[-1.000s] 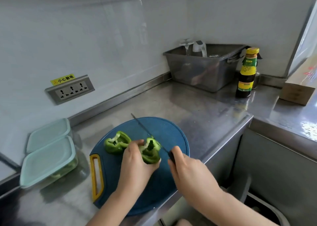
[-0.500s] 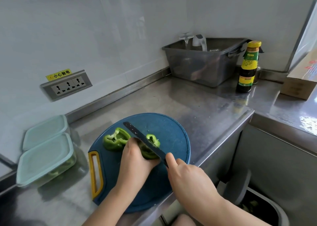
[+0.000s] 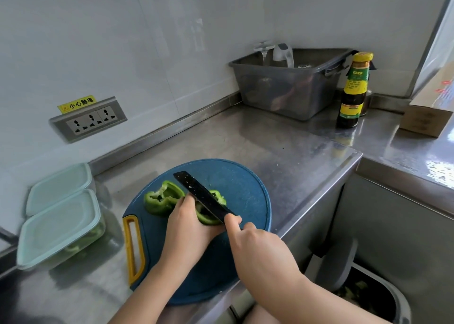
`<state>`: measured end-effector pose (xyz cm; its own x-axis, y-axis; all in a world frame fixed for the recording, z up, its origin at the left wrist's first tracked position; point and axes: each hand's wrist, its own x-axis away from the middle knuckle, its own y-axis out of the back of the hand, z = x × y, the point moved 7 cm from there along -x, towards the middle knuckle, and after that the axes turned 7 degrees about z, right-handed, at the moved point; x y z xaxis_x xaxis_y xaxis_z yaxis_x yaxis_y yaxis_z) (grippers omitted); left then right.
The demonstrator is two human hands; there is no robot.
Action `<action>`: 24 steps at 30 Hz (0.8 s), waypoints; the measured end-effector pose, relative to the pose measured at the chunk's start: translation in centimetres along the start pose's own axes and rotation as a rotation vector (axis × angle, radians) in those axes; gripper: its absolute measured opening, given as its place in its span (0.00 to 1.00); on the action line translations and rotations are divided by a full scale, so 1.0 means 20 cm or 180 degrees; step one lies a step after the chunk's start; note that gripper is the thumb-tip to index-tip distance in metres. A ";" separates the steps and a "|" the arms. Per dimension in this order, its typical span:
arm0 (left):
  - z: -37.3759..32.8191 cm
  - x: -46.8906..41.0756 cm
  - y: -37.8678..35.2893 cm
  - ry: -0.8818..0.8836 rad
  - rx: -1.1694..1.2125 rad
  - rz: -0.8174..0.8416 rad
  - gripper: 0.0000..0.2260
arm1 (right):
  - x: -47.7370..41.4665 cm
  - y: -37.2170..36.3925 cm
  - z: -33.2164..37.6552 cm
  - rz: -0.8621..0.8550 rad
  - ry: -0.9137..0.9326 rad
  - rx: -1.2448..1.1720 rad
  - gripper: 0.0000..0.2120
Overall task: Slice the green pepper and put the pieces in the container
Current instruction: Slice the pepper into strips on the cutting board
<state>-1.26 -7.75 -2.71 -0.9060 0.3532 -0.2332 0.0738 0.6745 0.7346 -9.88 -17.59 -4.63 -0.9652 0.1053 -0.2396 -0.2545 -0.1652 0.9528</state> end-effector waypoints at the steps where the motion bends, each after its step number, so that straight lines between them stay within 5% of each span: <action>1: 0.00 0.00 0.00 0.0014 0.0019 0.0020 0.26 | -0.01 0.00 0.01 0.0063 0.0025 0.0072 0.27; 8: 0.00 -0.01 -0.01 0.0060 0.0132 0.0104 0.24 | -0.08 0.03 0.03 0.0713 0.0176 -0.0092 0.23; 21: 0.06 -0.03 -0.03 0.0162 -0.0001 0.0194 0.16 | -0.17 0.06 0.05 0.0925 0.0203 -0.0169 0.19; 24: 0.05 -0.02 -0.03 0.0138 0.0027 0.0159 0.24 | -0.20 0.03 0.01 0.1011 0.0093 -0.0191 0.19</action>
<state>-0.56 -7.60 -3.74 -0.9183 0.3583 -0.1684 0.1228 0.6621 0.7392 -6.10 -17.99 -2.97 -0.9980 0.0111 0.0620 0.0575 -0.2429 0.9683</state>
